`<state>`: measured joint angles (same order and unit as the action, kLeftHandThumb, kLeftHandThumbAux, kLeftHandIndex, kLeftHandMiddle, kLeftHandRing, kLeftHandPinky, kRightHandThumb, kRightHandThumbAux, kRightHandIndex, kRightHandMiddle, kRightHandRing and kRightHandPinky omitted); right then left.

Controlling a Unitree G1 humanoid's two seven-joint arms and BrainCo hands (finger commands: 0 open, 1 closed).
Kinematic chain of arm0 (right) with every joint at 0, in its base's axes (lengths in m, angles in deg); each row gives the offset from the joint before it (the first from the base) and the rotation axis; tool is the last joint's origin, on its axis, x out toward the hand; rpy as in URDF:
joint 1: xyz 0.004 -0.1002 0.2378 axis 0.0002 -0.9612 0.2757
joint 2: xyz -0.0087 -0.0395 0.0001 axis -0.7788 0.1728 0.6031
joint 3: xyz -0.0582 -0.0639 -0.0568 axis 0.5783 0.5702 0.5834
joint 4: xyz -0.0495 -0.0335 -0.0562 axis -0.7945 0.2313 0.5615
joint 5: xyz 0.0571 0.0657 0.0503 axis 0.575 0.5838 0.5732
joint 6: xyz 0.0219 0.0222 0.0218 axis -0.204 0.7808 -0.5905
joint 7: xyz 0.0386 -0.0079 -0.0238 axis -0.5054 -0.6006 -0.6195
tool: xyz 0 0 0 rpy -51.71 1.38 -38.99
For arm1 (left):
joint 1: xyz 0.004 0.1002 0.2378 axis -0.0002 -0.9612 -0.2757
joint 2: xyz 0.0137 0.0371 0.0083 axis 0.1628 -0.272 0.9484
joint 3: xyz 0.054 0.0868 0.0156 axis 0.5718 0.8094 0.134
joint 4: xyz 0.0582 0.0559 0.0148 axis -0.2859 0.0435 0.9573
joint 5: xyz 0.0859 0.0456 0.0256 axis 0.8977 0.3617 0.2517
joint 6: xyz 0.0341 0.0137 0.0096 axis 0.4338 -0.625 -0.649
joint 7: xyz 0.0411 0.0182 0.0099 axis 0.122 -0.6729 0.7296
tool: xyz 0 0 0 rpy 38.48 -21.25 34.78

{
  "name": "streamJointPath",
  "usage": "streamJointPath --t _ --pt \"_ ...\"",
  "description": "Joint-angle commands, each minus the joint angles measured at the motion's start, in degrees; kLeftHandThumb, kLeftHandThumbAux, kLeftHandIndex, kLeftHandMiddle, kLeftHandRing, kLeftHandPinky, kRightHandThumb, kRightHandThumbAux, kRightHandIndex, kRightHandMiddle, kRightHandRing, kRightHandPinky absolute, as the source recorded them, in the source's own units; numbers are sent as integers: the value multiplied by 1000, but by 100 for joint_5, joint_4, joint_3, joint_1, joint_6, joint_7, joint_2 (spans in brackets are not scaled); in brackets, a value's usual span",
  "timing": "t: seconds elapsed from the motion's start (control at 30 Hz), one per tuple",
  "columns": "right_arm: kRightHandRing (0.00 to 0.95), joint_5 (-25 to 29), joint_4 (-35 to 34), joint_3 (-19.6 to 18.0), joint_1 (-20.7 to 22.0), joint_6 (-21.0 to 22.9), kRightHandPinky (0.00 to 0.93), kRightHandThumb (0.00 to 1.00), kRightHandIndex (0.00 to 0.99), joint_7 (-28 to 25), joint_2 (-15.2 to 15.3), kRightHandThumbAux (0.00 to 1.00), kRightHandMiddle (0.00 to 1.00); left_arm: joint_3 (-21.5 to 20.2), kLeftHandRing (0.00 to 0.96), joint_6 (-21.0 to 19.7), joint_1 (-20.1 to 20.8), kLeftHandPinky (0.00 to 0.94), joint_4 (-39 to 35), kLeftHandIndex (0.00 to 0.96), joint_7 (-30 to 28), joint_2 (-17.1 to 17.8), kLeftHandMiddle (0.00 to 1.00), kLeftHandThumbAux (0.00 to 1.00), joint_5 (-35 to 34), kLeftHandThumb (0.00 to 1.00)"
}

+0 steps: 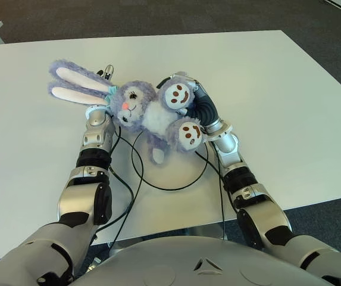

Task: Put the doll into the plate.

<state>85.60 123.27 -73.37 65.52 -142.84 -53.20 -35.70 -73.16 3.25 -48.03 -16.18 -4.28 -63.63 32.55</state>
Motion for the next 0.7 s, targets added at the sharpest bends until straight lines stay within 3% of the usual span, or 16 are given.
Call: streamJointPath --t 0.03,0.07,0.2,0.7 --pt "373 9 606 96 -702 -64 339 121 345 -108 -54 674 384 10 68 -98 -100 0 69 0 -14 -46 100 403 -28 0" --pt "369 14 610 91 -699 -70 335 50 334 -117 -57 666 380 11 67 -99 -101 0 66 0 -14 -47 100 403 -27 0" --pt "360 28 646 82 -686 -96 332 13 326 -144 -62 670 369 15 66 -84 -108 0 66 0 -32 -44 99 404 -27 0" --pt "227 -127 556 74 -743 -95 200 31 219 -84 -46 620 242 16 68 -177 -94 0 42 0 34 -48 97 403 -13 0"
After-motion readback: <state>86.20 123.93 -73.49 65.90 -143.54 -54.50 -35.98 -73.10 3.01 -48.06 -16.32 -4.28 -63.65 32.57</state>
